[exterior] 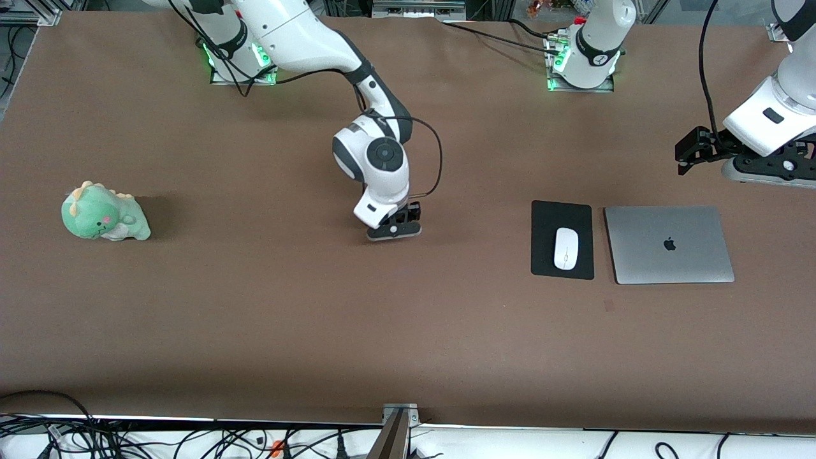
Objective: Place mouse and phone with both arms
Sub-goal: 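Carry the black phone with the right gripper toward the green plush toy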
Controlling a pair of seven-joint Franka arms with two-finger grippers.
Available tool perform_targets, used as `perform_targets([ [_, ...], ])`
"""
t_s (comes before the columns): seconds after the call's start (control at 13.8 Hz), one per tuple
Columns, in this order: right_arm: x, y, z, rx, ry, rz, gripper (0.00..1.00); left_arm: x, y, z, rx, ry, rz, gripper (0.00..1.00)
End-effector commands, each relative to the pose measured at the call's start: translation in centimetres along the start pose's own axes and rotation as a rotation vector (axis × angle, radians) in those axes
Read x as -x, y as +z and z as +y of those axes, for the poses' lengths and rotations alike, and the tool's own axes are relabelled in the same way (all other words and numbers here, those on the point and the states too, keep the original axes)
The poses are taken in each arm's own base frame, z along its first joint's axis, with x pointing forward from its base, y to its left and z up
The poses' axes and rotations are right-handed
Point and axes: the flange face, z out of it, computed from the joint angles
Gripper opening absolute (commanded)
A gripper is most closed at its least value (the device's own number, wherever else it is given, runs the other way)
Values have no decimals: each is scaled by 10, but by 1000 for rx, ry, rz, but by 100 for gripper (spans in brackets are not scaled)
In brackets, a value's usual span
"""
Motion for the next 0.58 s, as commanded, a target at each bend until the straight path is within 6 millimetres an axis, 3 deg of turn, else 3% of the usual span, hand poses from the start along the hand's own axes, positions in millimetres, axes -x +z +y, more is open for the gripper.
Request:
perform_targets([
  [0.0, -40, -36, 54, 8, -60, -72, 20, 6, -7, -4, 18, 14, -4, 100],
  [0.22, -67, -56, 130, -66, -168, -128, 20, 6, -7, -5, 18, 12, -6, 100],
  [0.51, -78, -39, 260, -67, -38, -231, 20, 7, -6, -6, 18, 11, -6, 100],
])
